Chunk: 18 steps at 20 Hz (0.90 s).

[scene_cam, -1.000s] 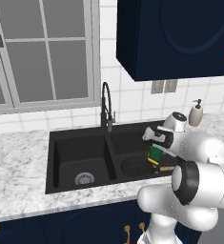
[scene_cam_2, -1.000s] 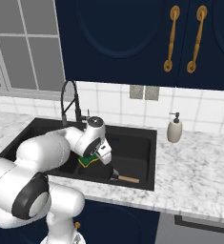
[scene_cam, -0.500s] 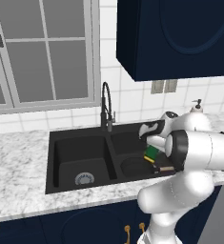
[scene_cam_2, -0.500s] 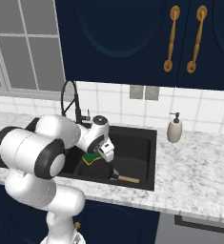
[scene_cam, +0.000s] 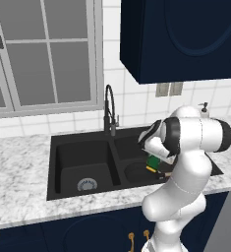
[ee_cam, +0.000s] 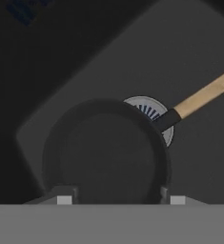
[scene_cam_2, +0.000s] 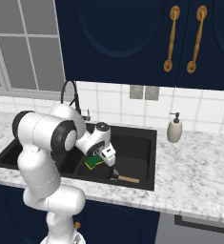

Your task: Pick the pan and sponge and place them into the sink. Then turn on the water.

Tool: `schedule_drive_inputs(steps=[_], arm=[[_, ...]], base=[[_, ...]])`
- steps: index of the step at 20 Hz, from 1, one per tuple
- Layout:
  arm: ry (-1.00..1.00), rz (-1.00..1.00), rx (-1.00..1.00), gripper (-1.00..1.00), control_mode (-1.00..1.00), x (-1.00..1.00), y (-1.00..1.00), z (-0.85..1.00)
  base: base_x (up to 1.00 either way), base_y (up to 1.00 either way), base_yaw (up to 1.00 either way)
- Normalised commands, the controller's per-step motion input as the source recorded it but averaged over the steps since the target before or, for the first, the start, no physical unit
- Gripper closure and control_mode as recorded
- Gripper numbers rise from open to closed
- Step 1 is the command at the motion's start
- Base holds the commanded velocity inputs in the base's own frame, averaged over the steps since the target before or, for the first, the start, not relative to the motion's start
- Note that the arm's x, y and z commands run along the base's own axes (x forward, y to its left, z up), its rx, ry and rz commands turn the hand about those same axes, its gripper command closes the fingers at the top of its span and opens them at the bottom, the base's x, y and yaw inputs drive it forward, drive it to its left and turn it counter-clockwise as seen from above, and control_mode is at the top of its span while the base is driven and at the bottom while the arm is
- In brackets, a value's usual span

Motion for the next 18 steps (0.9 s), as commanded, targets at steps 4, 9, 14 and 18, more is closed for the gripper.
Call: schedule_drive_inputs(steps=[4,9,14,18], arm=[[0.0,0.01,0.0,1.0,-1.0,0.22,0.0,-0.44],[0.0,0.0,0.0,1.0,-1.0,0.28,0.0,-0.35],[0.0,0.0,0.0,1.0,-1.0,0.21,0.0,-0.34],[0.0,0.0,0.0,-1.0,-1.0,0.07,0.0,-0.13]], base=[[0.0,0.0,0.0],[0.0,0.0,0.0],[0.0,0.0,0.0],[0.0,0.0,0.0]])
